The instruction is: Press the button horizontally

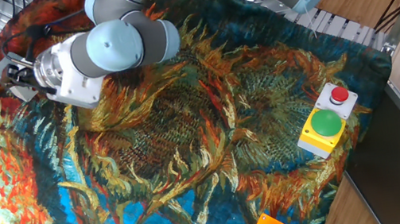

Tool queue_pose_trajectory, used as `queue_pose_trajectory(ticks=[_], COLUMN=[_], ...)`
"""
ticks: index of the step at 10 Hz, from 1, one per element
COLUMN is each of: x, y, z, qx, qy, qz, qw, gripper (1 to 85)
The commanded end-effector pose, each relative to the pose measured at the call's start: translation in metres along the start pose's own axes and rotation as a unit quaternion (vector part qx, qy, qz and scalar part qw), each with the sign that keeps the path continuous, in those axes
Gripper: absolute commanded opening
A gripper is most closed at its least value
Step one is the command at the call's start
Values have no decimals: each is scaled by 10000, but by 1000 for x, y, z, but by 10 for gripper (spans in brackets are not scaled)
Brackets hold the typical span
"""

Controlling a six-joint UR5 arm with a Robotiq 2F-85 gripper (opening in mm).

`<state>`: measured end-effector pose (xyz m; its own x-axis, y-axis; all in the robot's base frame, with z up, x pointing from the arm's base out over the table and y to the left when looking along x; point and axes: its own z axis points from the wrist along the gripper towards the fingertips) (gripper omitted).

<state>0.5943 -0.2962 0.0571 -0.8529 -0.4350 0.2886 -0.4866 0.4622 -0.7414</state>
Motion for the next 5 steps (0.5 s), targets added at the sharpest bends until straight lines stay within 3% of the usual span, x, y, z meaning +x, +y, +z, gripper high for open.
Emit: queue_pose_trajectory(ticks=[1,5], x=[2,1], y=[0,4], z=[5,8], qx=[-1,-52], qy=[27,-20], qz=[-29,-47], qw=[10000,10000], gripper=[640,650])
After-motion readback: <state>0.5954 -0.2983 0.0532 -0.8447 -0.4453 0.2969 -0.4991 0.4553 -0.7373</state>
